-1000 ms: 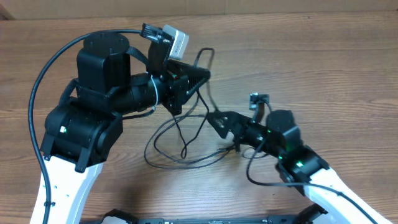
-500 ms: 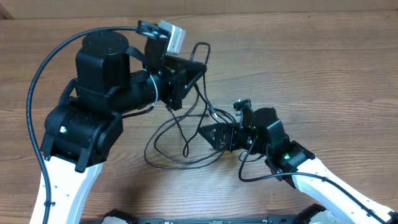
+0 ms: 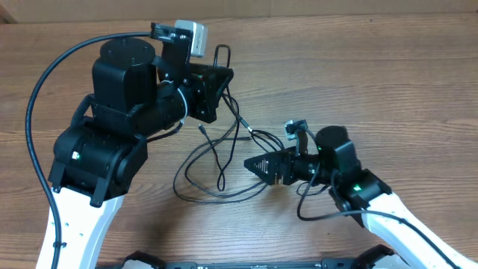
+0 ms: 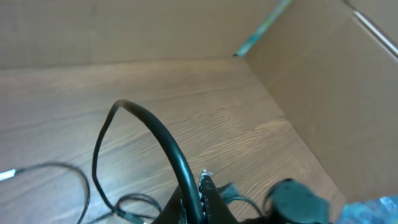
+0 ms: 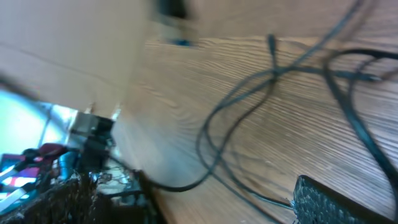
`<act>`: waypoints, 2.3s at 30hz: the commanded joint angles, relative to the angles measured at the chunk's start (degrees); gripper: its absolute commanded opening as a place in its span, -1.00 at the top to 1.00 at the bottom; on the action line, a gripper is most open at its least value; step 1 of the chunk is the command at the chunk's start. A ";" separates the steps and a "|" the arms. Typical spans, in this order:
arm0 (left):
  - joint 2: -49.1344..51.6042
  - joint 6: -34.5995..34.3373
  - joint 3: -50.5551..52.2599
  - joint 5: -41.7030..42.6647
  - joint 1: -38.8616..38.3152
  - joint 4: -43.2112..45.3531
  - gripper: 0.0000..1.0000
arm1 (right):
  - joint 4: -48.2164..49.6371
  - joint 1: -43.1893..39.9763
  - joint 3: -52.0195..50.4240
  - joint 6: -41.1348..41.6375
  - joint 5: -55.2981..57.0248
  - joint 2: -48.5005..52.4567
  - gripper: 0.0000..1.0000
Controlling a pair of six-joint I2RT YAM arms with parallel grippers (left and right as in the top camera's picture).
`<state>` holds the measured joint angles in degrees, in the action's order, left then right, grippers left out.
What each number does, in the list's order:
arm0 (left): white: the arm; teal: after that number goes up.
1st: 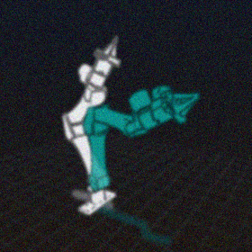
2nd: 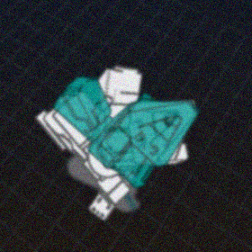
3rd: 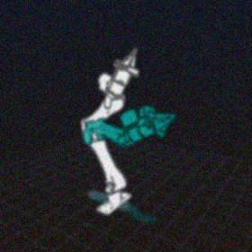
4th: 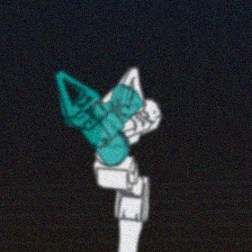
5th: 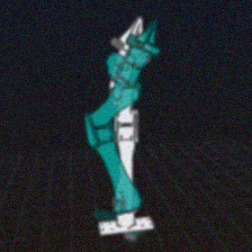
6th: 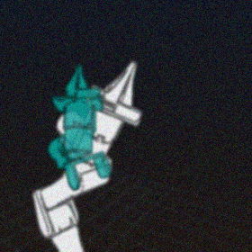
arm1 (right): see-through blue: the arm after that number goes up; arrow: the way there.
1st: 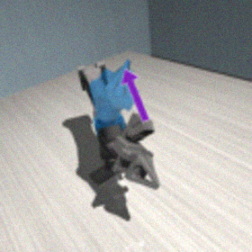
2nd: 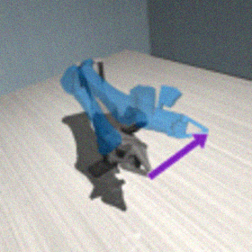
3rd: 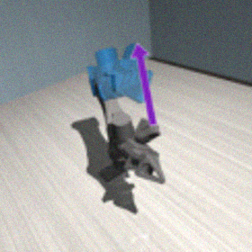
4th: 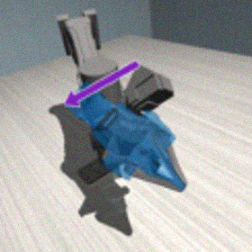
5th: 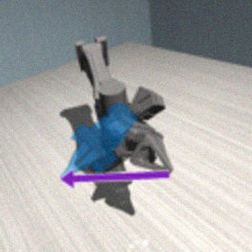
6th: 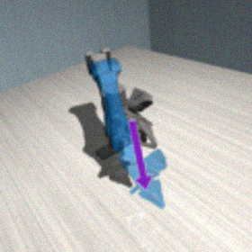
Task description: Untangle cables
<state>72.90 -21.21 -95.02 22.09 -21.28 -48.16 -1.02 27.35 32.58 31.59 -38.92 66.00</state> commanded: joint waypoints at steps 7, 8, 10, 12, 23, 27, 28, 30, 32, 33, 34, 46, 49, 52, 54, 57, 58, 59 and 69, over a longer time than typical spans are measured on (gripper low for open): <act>-0.81 -11.23 -0.72 -9.20 0.26 -1.77 0.92 | -1.22 0.13 0.52 0.04 -3.85 -7.89 -1.00; -0.79 -11.89 -0.72 -9.22 0.26 -1.66 0.91 | -1.25 0.46 0.50 0.00 -3.82 -7.63 -1.00; -0.79 -12.26 -0.72 -9.27 0.26 -1.49 0.92 | -0.79 1.79 0.50 -0.04 -3.85 -6.73 -1.00; -0.74 -12.33 -0.72 -10.27 0.26 -1.79 0.91 | -0.31 3.56 0.50 -1.66 -3.80 -6.12 -0.99; -0.59 -23.87 -0.72 -17.81 0.26 -5.29 0.91 | 5.60 18.64 0.50 -5.16 26.82 -5.18 -1.00; -0.59 -24.00 -0.72 -17.62 0.26 -5.31 0.91 | 9.99 21.97 0.50 -5.16 34.01 -2.21 -0.99; -0.59 -24.28 -0.72 -17.59 0.26 -5.31 0.91 | 11.21 22.34 0.50 -5.16 35.23 -0.92 -1.00; -0.59 -24.28 -0.72 -17.62 0.26 -5.31 0.92 | 13.88 22.77 0.50 -5.18 37.11 2.56 -1.00; -0.59 -24.26 -0.72 -17.62 0.26 -5.35 0.92 | 17.68 22.82 0.50 -5.11 35.89 6.71 -0.92; -0.59 -24.26 -0.72 -17.66 0.26 -5.35 0.91 | 19.58 22.84 0.50 -5.11 34.27 8.50 -0.86; -0.59 -24.26 -0.72 -17.81 0.26 -5.35 0.91 | 21.73 22.84 0.50 -5.09 31.98 10.27 -0.76; -0.42 -24.02 -0.72 -28.74 0.26 -11.37 0.90 | 24.35 16.96 1.03 -5.11 24.68 4.42 0.92; 0.20 -24.02 -0.70 -28.87 0.26 -14.25 0.32 | 22.36 9.03 3.23 -5.14 20.96 -3.28 0.92; 1.53 -24.04 -0.70 -28.13 0.26 -16.61 -0.99 | 19.17 -0.31 6.88 -6.78 18.51 -8.72 0.92; 2.93 -24.04 -0.70 -27.17 0.26 -18.47 -0.99 | 15.30 -7.06 10.56 -8.17 17.33 -10.64 0.92; 5.42 -24.04 -0.70 -25.81 0.26 -21.00 -0.99 | 10.67 -15.17 16.46 -11.34 14.75 -10.73 0.92; 6.56 -24.04 -0.70 -25.18 0.26 -21.79 -0.99 | 9.51 -18.08 18.84 -11.96 14.25 -10.47 0.92; 7.39 -24.04 -0.70 -24.87 0.26 -22.32 -0.99 | 8.68 -20.94 21.29 -12.00 13.81 -10.14 0.92; 14.36 -24.06 -0.70 -23.50 0.24 -25.16 -0.99 | 5.29 -50.47 43.74 -12.44 7.30 -4.28 0.92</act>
<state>85.89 -45.08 -95.02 -2.04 -21.28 -72.77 5.28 -16.82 72.25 20.27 -29.76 60.14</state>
